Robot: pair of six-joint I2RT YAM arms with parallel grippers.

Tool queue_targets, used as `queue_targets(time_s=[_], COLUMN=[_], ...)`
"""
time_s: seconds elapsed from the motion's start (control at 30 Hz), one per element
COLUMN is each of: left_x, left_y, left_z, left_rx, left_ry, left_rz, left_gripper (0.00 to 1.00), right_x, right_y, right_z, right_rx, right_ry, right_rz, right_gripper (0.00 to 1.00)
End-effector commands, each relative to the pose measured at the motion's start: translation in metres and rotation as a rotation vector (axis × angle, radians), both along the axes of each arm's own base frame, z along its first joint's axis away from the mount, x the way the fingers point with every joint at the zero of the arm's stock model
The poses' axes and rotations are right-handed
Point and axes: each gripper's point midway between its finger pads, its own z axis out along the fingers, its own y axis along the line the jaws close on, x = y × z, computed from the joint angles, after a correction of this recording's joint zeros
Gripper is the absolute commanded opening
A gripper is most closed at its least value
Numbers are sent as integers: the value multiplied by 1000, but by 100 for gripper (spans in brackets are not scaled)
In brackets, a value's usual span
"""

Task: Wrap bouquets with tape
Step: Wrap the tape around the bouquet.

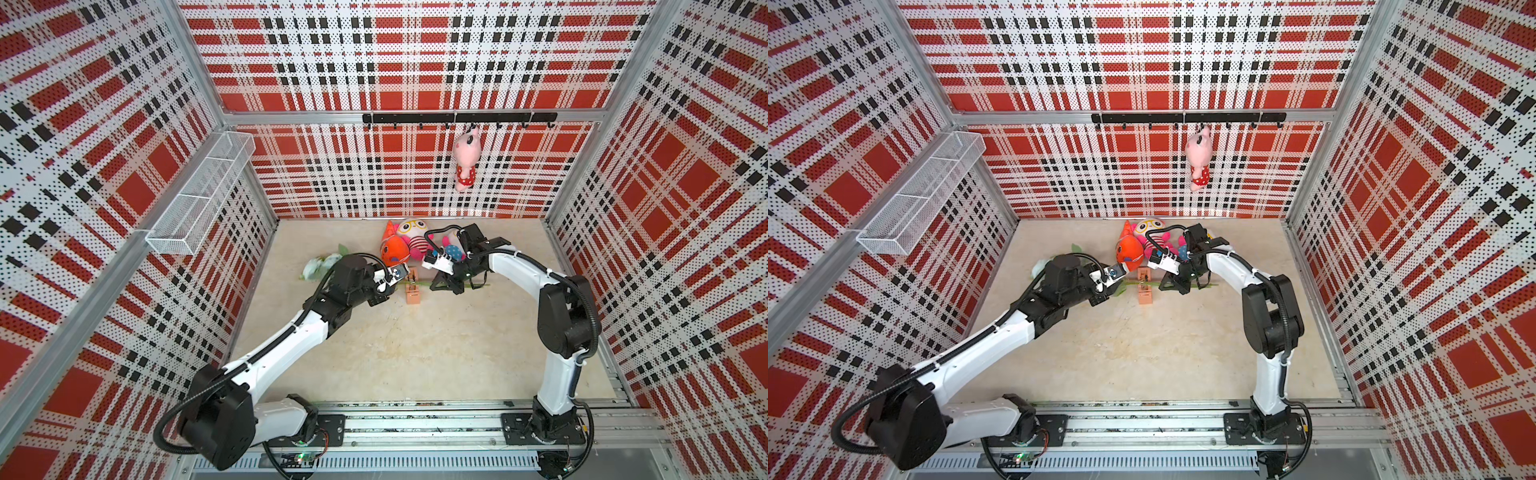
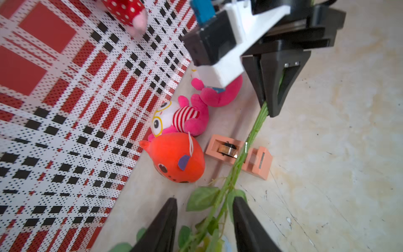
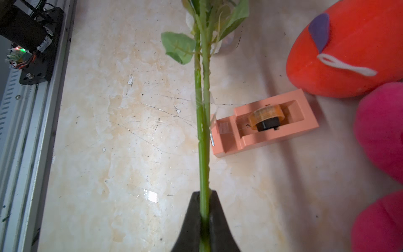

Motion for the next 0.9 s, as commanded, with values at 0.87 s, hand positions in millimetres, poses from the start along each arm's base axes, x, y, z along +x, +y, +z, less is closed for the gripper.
queue_targets(time_s=[0.87], left_x=[19], left_y=[-19], left_z=[-52], left_rx=[78], left_ry=[303], left_rz=[-215], left_gripper=[61], right_x=[1], right_y=[15], right_z=[72], right_rx=[141], right_ry=[-1177], right_rz=[75], right_gripper=[0])
